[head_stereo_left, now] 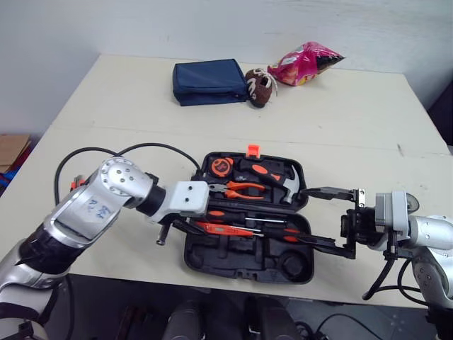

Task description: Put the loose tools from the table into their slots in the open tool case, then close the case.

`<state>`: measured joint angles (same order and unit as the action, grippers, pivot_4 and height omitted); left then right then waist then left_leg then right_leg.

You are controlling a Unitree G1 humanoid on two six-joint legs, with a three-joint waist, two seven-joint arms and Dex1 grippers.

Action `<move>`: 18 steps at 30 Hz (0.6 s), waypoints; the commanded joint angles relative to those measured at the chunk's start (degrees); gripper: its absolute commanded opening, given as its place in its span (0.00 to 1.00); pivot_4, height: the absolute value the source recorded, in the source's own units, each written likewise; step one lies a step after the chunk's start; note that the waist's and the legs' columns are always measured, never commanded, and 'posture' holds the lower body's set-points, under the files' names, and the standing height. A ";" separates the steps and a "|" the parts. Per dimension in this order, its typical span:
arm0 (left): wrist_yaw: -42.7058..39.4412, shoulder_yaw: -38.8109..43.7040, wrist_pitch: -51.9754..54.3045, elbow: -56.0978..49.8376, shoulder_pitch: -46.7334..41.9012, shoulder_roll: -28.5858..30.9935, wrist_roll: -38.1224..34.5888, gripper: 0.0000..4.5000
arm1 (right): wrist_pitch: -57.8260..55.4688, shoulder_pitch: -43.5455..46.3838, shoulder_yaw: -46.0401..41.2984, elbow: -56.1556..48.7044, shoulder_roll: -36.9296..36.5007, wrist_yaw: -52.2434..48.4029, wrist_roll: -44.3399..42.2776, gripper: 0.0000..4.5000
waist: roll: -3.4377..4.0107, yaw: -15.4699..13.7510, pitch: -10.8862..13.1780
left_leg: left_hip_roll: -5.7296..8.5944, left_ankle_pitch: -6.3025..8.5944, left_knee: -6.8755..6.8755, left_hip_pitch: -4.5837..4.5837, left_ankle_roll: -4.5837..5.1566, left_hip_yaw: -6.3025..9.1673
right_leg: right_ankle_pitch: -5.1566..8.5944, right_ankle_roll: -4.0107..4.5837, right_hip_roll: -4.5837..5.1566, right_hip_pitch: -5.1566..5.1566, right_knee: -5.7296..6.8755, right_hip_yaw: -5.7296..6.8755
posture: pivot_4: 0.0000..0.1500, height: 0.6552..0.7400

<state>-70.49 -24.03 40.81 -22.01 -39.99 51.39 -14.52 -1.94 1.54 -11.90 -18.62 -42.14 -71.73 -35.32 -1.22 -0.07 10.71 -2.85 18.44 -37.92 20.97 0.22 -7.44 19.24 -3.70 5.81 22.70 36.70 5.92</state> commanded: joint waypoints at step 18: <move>-0.31 -9.49 8.18 -1.48 -4.92 -2.37 7.56 0.07 | 0.38 -6.91 -3.68 -3.37 -0.96 0.15 -1.00 1.00 | -0.01 -0.66 0.00 | 0.05 0.00 -0.31 0.21 0.03 0.20 | -0.02 -0.03 -0.11 0.05 0.17 0.05 | 1.00 1.00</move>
<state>-70.19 -33.22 49.08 -21.73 -44.72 48.41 -7.48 -2.45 -5.14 -13.88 -20.31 -42.98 -71.63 -35.36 -1.23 -0.72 10.72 -2.80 18.43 -38.24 21.18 0.25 -7.24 19.22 -3.73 5.70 22.75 36.87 5.98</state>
